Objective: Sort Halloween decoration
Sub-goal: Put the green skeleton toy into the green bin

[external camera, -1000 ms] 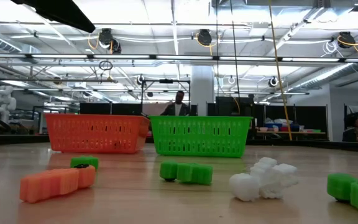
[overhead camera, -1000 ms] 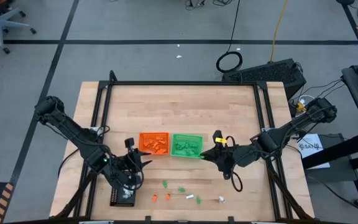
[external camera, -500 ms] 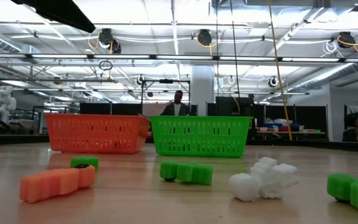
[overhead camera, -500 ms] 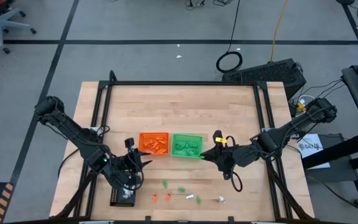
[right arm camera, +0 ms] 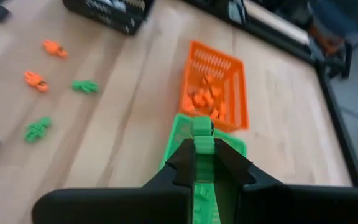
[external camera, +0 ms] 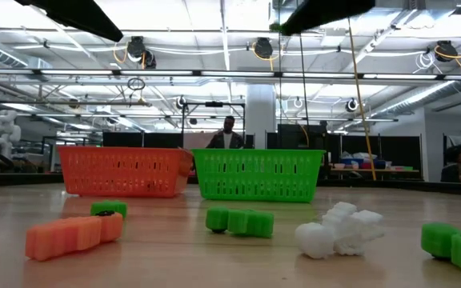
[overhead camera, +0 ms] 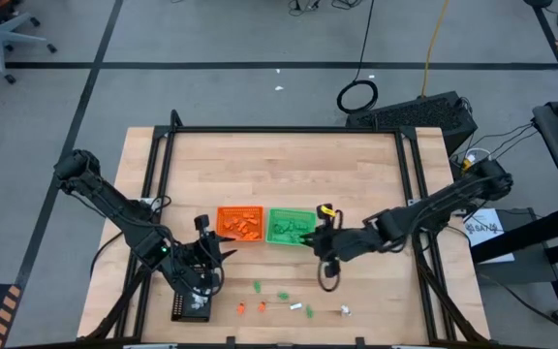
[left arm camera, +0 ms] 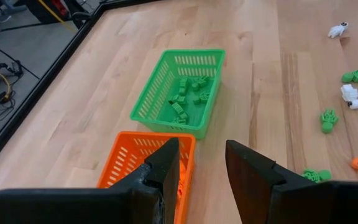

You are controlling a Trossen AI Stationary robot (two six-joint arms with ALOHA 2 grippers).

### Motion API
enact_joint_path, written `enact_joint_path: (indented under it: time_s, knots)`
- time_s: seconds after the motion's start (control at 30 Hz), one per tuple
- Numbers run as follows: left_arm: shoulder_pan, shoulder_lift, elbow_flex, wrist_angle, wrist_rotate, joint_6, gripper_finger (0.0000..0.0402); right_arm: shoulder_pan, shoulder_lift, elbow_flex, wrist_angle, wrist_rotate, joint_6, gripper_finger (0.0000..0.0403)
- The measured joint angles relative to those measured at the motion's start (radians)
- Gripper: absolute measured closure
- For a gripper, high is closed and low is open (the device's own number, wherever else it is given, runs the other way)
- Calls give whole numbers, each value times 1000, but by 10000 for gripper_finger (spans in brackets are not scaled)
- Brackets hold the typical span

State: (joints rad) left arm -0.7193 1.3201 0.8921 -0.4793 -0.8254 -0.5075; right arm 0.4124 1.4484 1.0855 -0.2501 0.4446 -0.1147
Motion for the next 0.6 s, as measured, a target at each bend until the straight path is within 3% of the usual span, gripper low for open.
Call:
enact_joint_path:
  time_s: [0.2,0.4,0.6]
  knots:
    - [0,0,0,0,-4,0,274,-80,93,0,9,-6,138,390]
    - [0,0,0,1,-4,0,274,-180,151,0,10,-137,249,390]
    - [0,14,0,8,-5,-7,274,-235,229,0,15,-162,327,389]
